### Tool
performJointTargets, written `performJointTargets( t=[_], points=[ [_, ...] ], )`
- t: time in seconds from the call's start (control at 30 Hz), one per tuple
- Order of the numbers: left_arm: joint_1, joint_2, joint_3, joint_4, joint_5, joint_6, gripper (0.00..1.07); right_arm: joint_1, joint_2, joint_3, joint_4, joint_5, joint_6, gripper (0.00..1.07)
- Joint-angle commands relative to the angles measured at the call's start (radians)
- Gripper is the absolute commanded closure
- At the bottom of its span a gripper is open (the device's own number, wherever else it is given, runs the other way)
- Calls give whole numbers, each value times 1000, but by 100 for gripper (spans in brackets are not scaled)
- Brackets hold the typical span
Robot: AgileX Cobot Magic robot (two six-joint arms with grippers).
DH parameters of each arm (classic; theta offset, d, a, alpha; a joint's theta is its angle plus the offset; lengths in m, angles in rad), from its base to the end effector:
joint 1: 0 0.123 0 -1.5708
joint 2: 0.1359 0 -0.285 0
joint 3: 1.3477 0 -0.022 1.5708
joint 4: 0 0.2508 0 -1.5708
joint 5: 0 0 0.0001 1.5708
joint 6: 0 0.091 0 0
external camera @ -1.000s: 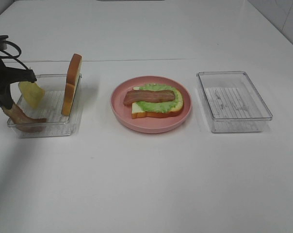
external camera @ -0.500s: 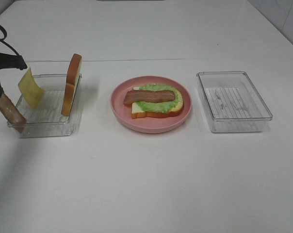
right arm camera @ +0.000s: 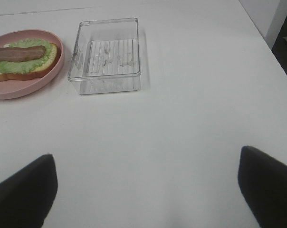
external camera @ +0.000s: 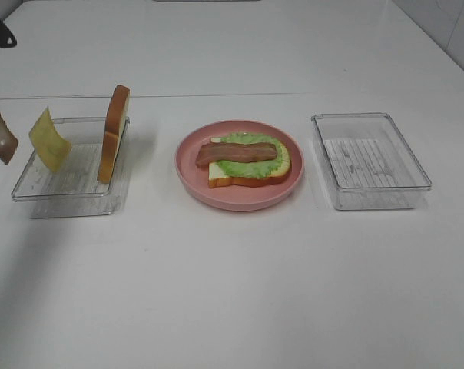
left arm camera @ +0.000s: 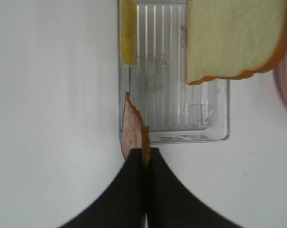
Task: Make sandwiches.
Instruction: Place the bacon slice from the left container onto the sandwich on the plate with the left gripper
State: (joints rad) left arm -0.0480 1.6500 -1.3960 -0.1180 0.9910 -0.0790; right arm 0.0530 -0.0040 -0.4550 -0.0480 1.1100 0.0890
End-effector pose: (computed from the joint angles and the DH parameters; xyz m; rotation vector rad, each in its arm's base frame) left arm 0.3475 -0.0257 0.2986 -0.1024 2.7288 -0.1894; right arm -0.0026 -0.0041 0.2609 0.0409 2.1333 0.0251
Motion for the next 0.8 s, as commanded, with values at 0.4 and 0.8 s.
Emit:
performJointTargets(
  t=[0.4,0.8],
  points=[
    [-5,-40,-319,-361,149,106,107,0,-26,2,-3,-11,-5,11],
    [-113,78,-499,-539,170,181,107,0,-26,2,-6,-11,-5,11]
  ],
)
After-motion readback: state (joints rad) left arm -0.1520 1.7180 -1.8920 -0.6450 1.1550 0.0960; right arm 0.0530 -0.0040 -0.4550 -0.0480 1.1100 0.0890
